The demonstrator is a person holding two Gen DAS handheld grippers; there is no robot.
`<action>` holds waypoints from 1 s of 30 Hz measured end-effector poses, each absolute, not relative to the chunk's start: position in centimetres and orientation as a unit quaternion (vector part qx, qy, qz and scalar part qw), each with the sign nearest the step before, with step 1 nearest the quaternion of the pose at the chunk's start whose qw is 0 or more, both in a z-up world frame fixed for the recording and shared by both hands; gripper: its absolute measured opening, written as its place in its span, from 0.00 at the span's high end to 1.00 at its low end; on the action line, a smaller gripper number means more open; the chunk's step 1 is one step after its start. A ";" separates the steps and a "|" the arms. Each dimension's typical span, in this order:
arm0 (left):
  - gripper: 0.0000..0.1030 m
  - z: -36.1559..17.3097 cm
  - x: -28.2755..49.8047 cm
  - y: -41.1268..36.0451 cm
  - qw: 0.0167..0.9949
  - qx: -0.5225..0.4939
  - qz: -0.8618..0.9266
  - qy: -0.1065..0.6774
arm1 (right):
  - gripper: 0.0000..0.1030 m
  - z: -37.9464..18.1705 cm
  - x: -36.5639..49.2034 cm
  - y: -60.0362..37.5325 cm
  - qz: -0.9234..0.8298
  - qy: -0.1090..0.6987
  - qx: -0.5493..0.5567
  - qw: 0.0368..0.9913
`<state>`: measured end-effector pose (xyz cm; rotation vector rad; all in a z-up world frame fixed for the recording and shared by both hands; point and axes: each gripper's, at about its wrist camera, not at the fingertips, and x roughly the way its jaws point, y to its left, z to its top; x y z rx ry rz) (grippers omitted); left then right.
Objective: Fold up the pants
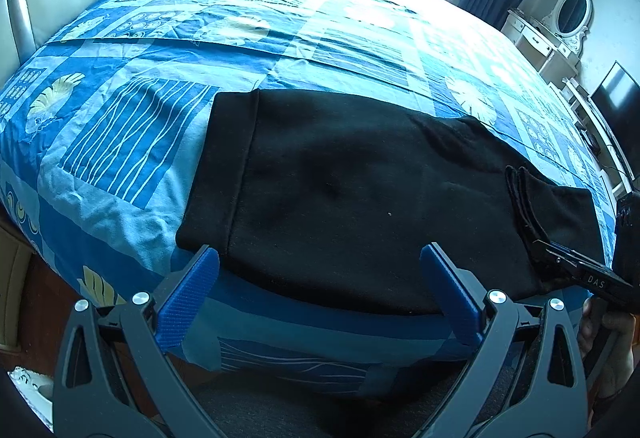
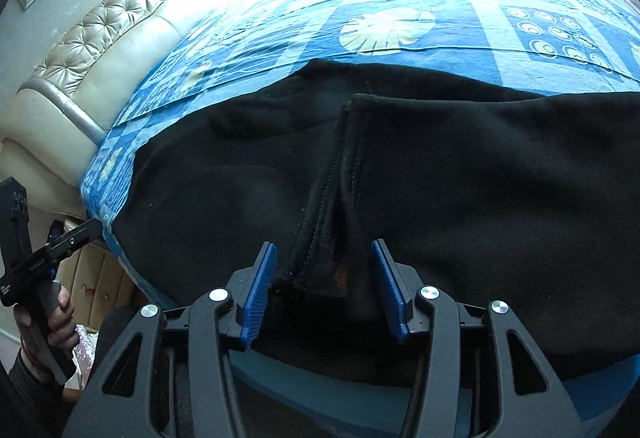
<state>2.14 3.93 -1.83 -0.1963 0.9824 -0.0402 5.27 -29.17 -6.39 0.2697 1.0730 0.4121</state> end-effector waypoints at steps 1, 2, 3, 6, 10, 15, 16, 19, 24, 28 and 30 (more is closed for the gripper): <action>0.02 -1.8 2.1 3.9 0.877 -0.093 -0.020 0.471 | 0.47 -6.4 5.0 -28.8 0.195 0.505 0.117 0.833; 0.02 -1.8 2.1 3.8 0.877 -0.093 -0.021 0.471 | 0.46 -6.3 4.9 -28.4 0.195 0.504 0.108 0.835; 0.02 -1.8 2.1 3.7 0.877 -0.092 -0.021 0.471 | 0.46 -6.2 4.7 -28.2 0.194 0.504 0.100 0.836; 0.02 -1.8 2.0 3.6 0.878 -0.090 -0.021 0.470 | 0.45 -6.2 4.4 -27.6 0.193 0.504 0.088 0.837; 0.02 -1.8 2.1 3.5 0.878 -0.087 -0.021 0.470 | 0.44 -6.0 4.2 -26.9 0.190 0.505 0.072 0.839; 0.02 -1.8 2.0 3.5 0.878 -0.086 -0.022 0.470 | 0.44 -5.7 3.8 -26.3 0.189 0.505 0.064 0.840; 0.02 -1.8 2.0 3.4 0.878 -0.086 -0.023 0.470 | 0.44 -5.6 3.6 -26.2 0.189 0.505 0.062 0.840; 0.02 -1.8 1.9 3.3 0.878 -0.083 -0.025 0.470 | 0.44 -4.6 3.0 -25.6 0.200 0.503 0.049 0.840; 0.02 -1.8 1.8 2.9 0.878 -0.082 -0.033 0.471 | 0.41 -1.7 1.9 -27.8 0.257 0.476 0.084 0.837; 0.02 -1.8 1.8 2.8 0.877 -0.082 -0.035 0.472 | 0.36 1.3 2.0 -35.5 0.232 0.424 0.154 0.862; 0.02 -1.9 1.8 2.8 0.876 -0.084 -0.035 0.473 | 0.33 2.0 2.5 -41.0 0.185 0.400 0.191 0.877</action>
